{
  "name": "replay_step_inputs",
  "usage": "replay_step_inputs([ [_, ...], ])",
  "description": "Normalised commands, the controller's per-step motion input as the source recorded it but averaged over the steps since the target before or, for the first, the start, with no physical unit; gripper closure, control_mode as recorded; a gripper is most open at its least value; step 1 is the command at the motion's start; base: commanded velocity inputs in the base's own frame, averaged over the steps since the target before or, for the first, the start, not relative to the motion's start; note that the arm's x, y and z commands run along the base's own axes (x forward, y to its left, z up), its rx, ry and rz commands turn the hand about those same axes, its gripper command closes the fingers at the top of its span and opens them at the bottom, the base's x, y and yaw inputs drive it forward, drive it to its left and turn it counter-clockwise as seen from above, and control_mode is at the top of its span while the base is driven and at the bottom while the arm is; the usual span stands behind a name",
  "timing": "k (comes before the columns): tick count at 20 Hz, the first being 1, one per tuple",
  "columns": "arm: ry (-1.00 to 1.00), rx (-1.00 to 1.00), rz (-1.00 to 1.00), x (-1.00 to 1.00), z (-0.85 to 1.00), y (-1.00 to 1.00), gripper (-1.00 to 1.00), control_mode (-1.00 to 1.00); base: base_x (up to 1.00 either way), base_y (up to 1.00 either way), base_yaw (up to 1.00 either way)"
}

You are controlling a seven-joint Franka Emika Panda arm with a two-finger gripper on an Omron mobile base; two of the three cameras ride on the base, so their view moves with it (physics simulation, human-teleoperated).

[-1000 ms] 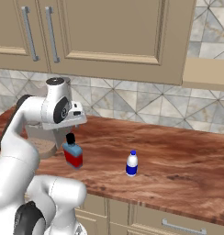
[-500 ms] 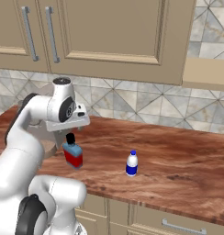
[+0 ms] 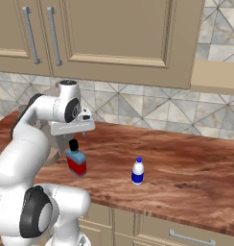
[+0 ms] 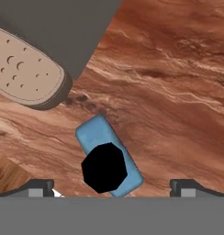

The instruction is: Place the drinks on the dining counter in a tight cluster.

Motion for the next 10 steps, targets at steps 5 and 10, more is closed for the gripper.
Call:
replay_step_inputs([
  [5,0.08,0.0,0.0,0.2,-0.22,0.0,-1.0,-1.0,0.0,0.0,0.0],
  [10,0.05,0.0,0.0,0.08,-0.11,0.0,-1.0,-1.0,0.0,0.0,0.0],
])
